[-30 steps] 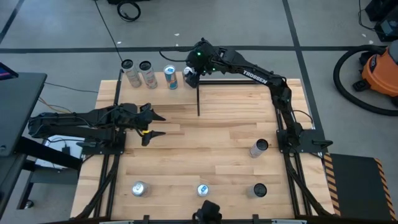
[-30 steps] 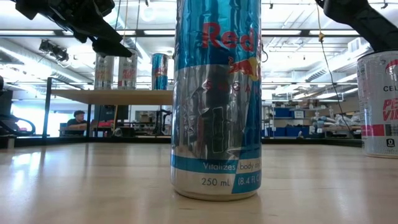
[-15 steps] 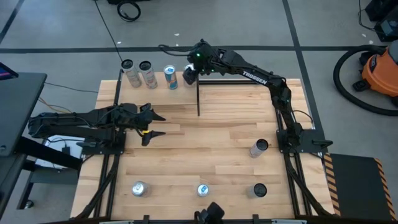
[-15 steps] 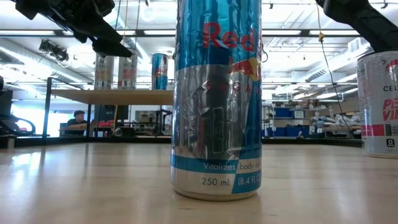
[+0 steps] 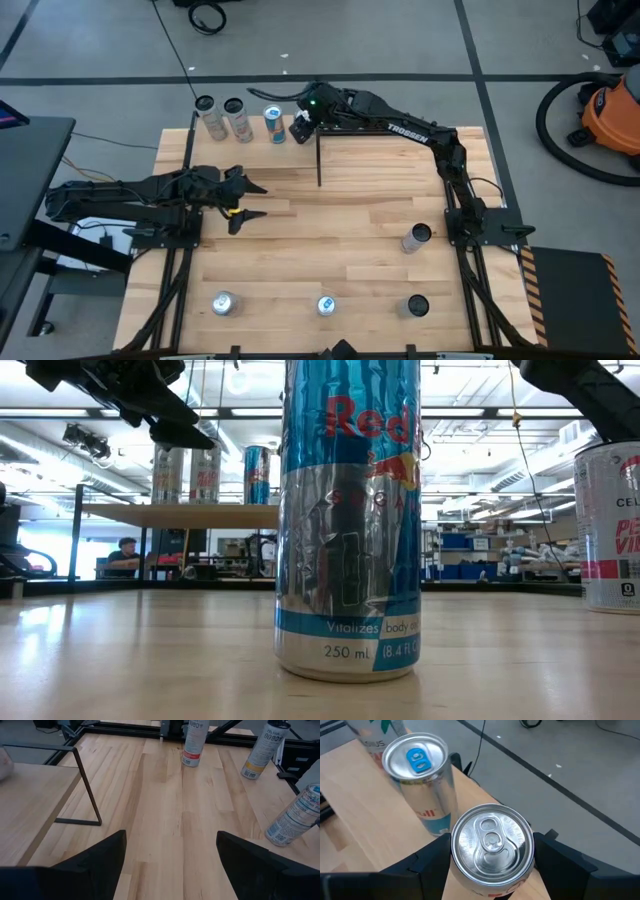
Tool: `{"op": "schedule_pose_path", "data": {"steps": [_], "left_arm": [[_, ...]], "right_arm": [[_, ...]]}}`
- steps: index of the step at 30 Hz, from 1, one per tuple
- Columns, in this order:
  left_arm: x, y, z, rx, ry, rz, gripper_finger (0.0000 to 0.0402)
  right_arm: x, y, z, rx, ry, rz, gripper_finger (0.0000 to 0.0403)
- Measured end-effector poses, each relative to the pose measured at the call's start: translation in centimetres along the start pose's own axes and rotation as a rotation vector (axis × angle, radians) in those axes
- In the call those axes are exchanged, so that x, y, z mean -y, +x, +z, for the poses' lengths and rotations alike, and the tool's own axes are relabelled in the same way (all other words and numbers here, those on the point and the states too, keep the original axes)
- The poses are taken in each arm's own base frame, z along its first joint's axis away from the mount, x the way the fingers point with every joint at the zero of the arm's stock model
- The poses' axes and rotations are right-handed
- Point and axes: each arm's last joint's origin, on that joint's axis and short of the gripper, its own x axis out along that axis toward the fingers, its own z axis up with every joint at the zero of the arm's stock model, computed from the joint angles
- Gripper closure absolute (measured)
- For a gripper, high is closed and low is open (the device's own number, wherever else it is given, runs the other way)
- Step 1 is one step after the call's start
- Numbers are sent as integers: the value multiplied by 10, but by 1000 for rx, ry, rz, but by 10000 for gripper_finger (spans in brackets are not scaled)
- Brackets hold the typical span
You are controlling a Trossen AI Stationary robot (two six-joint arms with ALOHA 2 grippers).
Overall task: Place canned beverage on shelf
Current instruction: Put the top red-silver soda can on the shelf
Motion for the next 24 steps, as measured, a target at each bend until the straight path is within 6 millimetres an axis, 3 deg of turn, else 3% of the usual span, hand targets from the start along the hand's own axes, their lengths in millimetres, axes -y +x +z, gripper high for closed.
{"op": "schedule_pose_path", "data": {"steps": [24], "left_arm": [[0, 0, 0, 0, -1, 0, 90]], "right_arm": [[-4, 12, -3, -11, -2, 25, 132]]}}
